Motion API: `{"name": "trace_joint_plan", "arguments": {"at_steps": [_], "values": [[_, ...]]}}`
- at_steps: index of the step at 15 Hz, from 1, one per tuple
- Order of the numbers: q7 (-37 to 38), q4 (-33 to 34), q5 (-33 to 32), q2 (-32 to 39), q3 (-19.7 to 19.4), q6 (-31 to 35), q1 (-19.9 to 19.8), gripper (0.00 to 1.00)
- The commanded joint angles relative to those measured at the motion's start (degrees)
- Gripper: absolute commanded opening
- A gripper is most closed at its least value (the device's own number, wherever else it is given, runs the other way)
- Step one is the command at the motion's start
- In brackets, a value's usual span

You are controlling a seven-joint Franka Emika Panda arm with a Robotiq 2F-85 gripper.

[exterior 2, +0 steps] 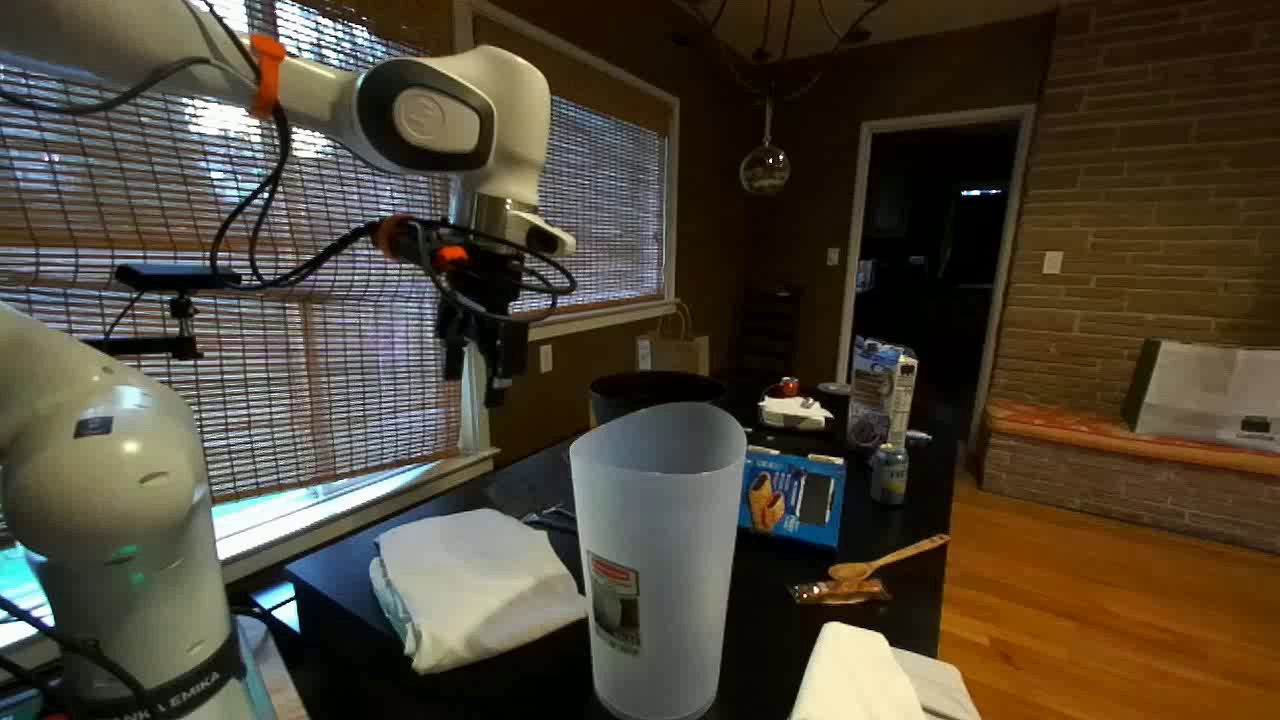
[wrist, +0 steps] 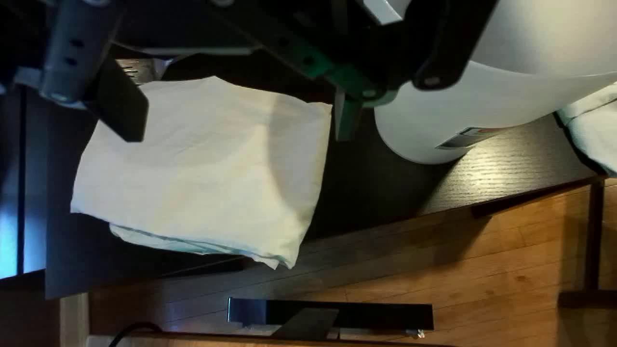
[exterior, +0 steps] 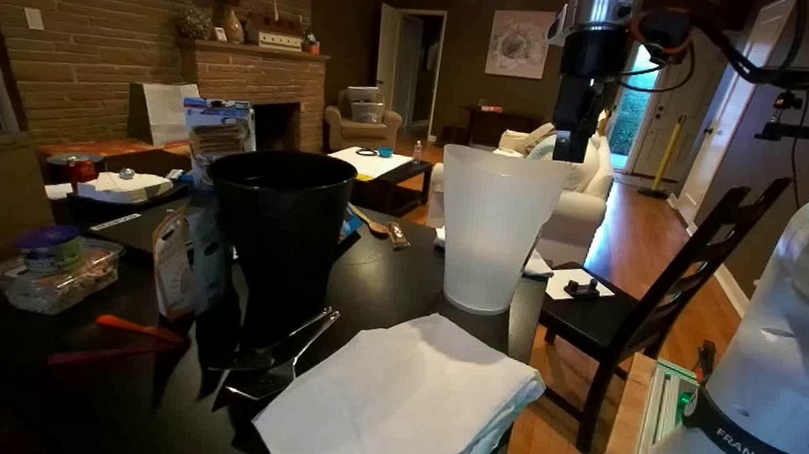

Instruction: Put the pillow case into the jar

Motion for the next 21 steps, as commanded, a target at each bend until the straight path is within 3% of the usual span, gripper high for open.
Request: {"name": "trace_joint_plan", "arguments": {"at_steps": [1,11,16,21], "values": [[-0.3,0.1,0.3,0.1,0.4,-0.1,-0.5,1.00],[-0.3,0.1,0.3,0.1,0.4,-0.1,-0.5,1.00],[-1.0,-5.1,-4.6,0.9,-0.2,7.2,-2.6,1.00],[4.1,-11.7,-0.8,-0.3,0.1,15.9,-3.9,1.00]]}}
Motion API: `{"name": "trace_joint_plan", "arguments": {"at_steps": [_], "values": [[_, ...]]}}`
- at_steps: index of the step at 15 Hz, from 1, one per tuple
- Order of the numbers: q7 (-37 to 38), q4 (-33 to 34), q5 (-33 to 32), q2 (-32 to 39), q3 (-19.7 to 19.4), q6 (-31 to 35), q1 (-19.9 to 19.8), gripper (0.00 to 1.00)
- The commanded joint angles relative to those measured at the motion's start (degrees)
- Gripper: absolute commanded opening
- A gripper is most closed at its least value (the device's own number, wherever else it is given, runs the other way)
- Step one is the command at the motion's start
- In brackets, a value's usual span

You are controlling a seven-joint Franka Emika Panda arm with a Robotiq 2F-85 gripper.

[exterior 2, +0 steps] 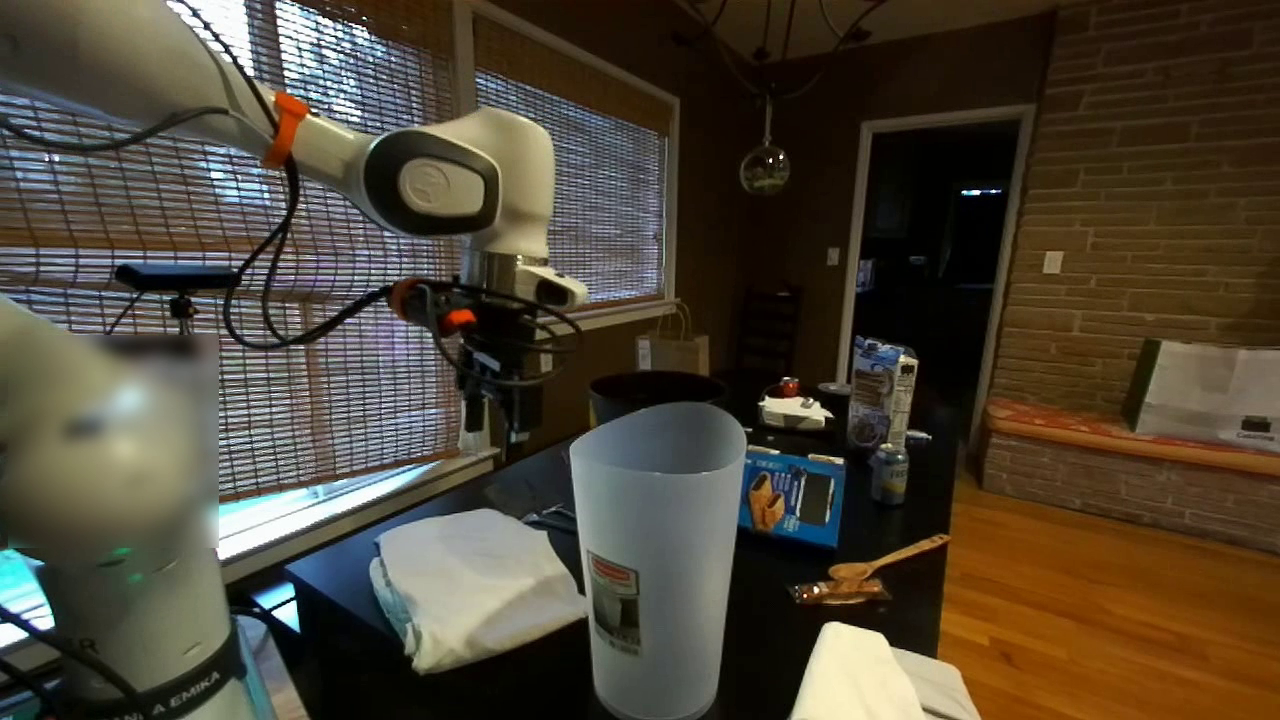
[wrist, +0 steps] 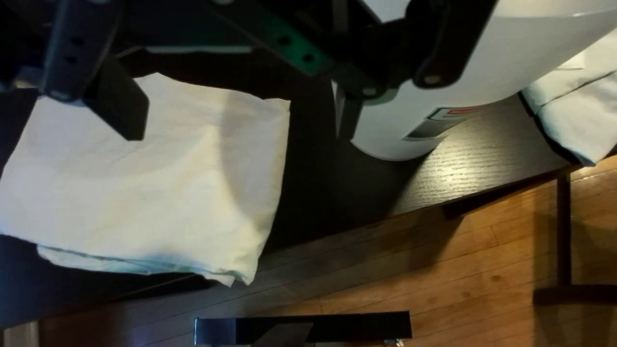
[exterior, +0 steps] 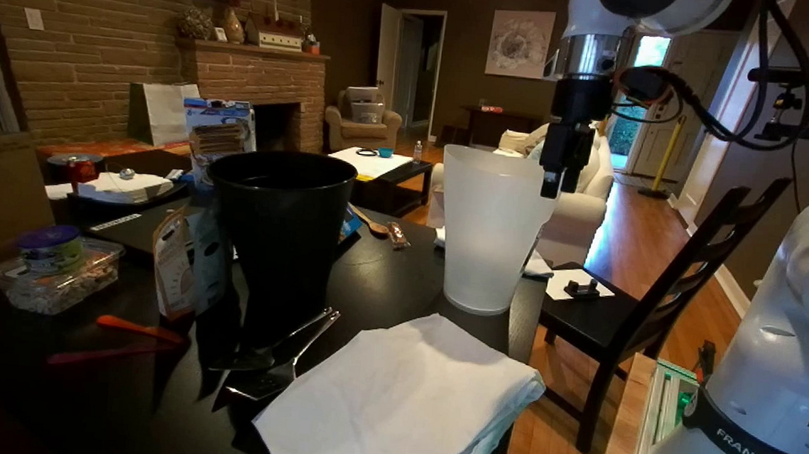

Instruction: Put the pillow case into the jar

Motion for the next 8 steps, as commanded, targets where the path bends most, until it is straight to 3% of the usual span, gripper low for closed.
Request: {"name": "trace_joint_plan", "arguments": {"at_steps": [1,4,5,8], "values": [[4.2,-5.8,3.5,-2.6,0.8,6.4,-0.9,1.00],[9.6,-10.8,7.1,-3.4,2.6,12.3,-0.8,1.00],[11.8,-6.7,7.7,0.9,3.7,12.5,-0.5,1.00],[19.0,-7.6,6.5,1.8,7.8,16.4,-1.6,1.00]]}}
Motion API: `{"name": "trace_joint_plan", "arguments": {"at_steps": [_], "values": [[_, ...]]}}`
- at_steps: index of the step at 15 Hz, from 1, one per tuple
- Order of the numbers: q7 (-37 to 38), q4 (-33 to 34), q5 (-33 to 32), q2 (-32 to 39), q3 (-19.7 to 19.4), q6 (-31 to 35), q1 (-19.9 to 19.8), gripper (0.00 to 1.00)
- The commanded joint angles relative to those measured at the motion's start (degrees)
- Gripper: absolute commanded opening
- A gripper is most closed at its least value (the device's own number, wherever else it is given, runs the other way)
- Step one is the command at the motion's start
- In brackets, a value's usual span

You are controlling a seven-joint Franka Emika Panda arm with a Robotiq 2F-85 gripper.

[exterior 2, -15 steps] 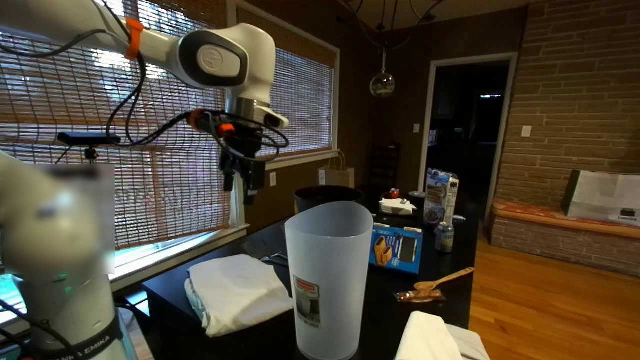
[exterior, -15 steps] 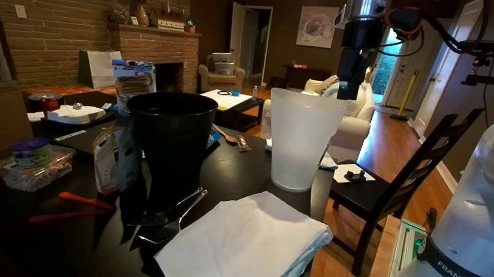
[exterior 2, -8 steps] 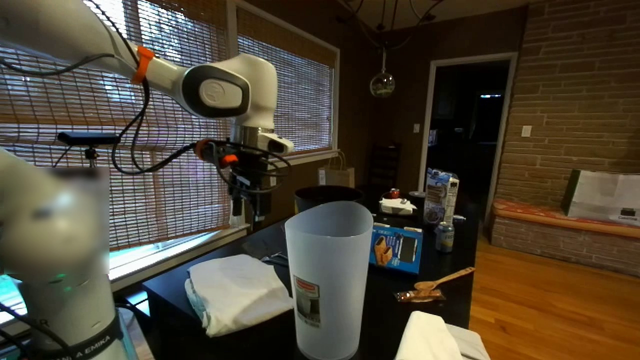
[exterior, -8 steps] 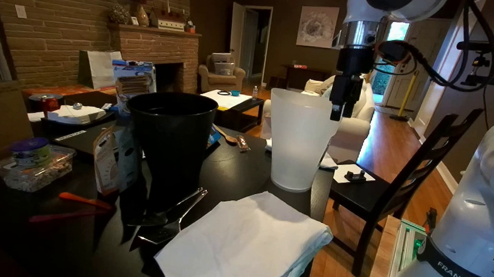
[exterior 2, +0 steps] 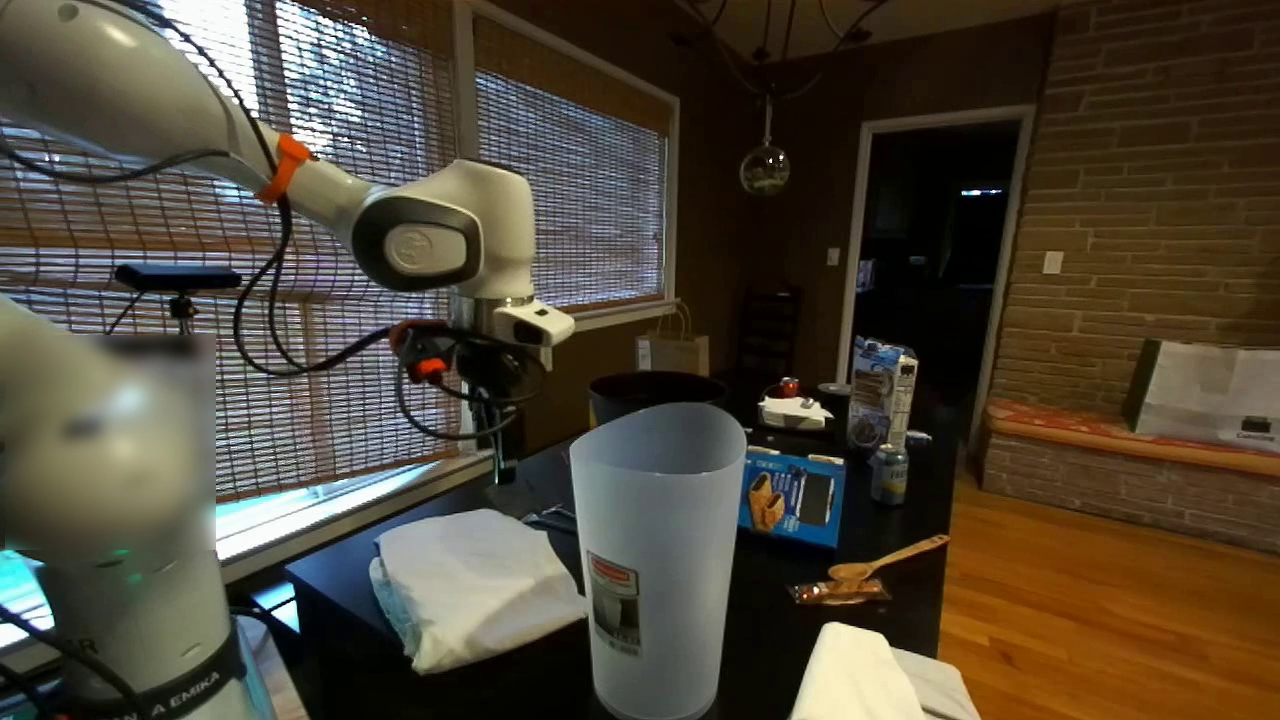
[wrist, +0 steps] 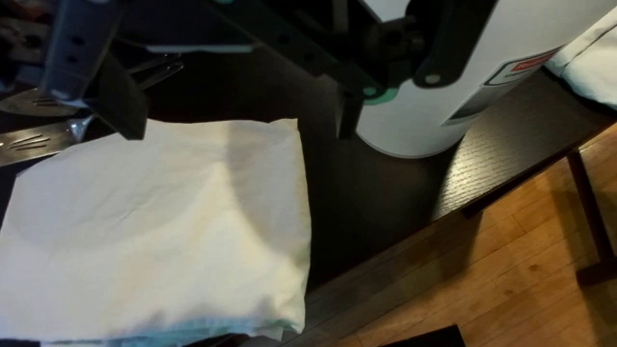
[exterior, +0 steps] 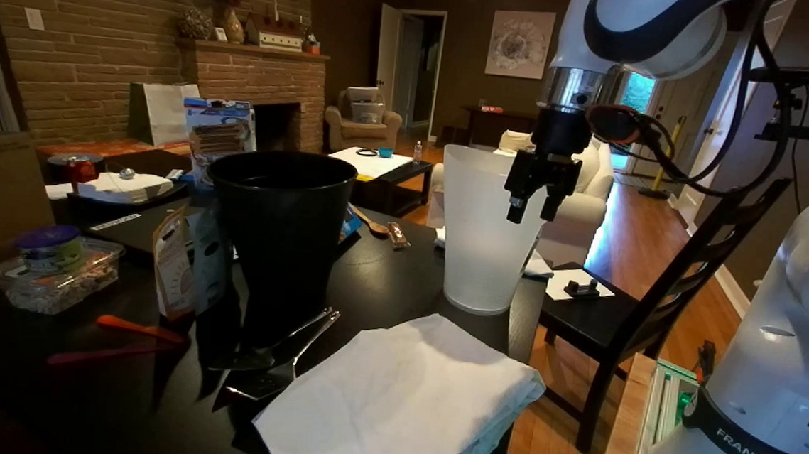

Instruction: Put the pillow case into the jar

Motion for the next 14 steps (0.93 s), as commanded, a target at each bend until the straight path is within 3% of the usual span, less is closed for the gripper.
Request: {"name": "trace_joint_plan", "arguments": {"at_steps": [1,8,9,14], "values": [[8.2,0.1,0.4,2.2,4.7,2.9,-1.5,1.00],[7.1,0.1,0.2,2.3,5.0,1.6,-0.6,1.00],[6.8,0.1,2.5,3.3,4.1,-0.1,0.5,1.00],[7.7,0.0,2.6,9.2,6.0,-0.4,1.7,1.00]]}}
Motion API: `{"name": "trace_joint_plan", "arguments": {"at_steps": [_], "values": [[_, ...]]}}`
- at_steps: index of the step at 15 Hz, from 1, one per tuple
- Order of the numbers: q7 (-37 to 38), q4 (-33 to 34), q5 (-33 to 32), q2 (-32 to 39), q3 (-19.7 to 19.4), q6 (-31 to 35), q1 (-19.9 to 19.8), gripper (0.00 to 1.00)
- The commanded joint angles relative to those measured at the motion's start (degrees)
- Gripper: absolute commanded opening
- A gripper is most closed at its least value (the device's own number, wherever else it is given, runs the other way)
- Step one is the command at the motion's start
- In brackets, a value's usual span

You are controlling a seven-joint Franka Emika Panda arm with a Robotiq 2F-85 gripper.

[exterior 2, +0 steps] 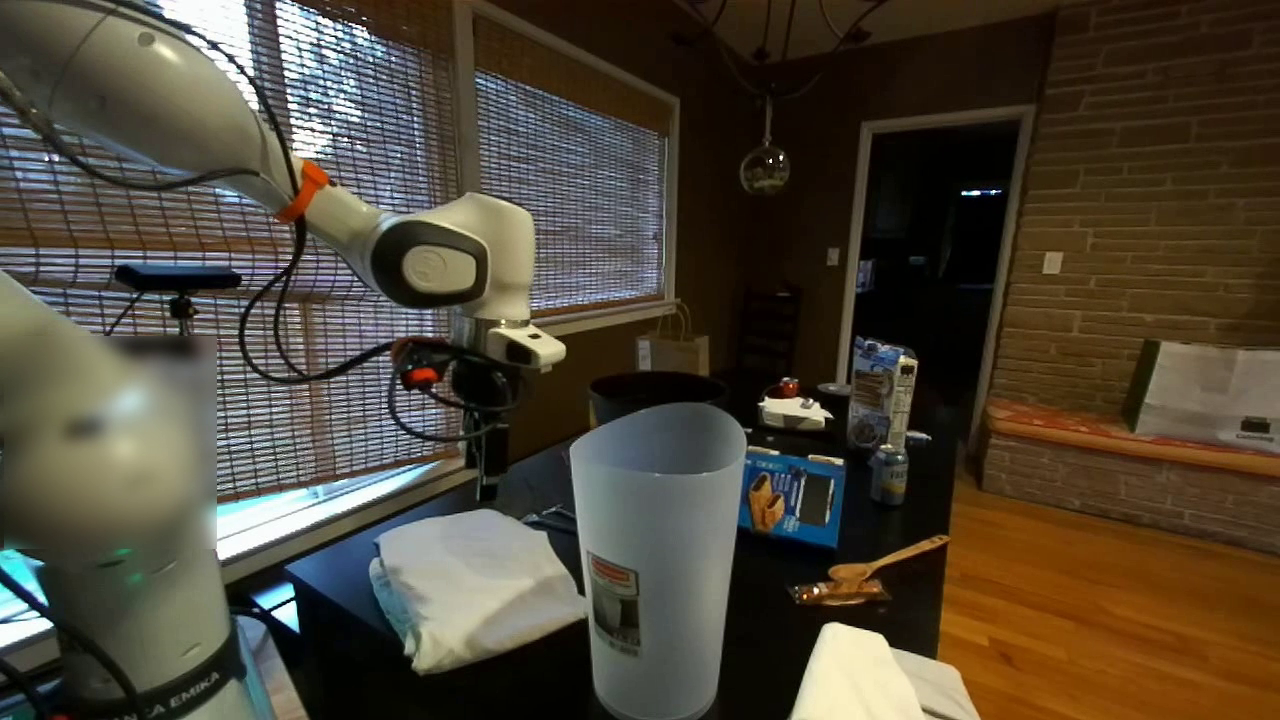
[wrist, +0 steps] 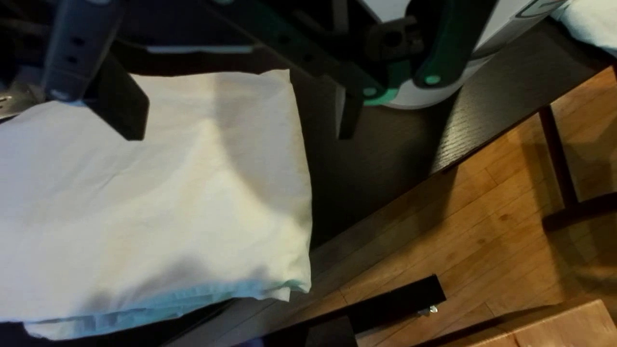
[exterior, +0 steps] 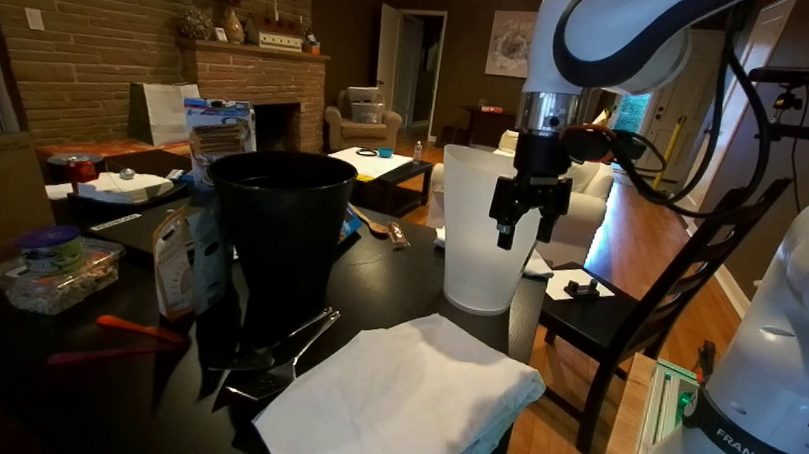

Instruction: Put the pillow case into the jar

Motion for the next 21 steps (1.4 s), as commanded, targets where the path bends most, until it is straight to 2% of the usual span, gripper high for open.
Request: {"name": "trace_joint_plan", "arguments": {"at_steps": [1,12,16,21], "values": [[0.2,0.1,2.8,5.0,0.4,0.5,1.6,1.00],[-2.0,0.1,10.7,16.3,-1.9,2.3,2.0,1.00],[-6.1,0.1,8.6,20.6,-2.6,11.1,1.8,1.00],[-8.7,0.1,11.9,26.3,-3.5,19.2,2.5,1.00]]}}
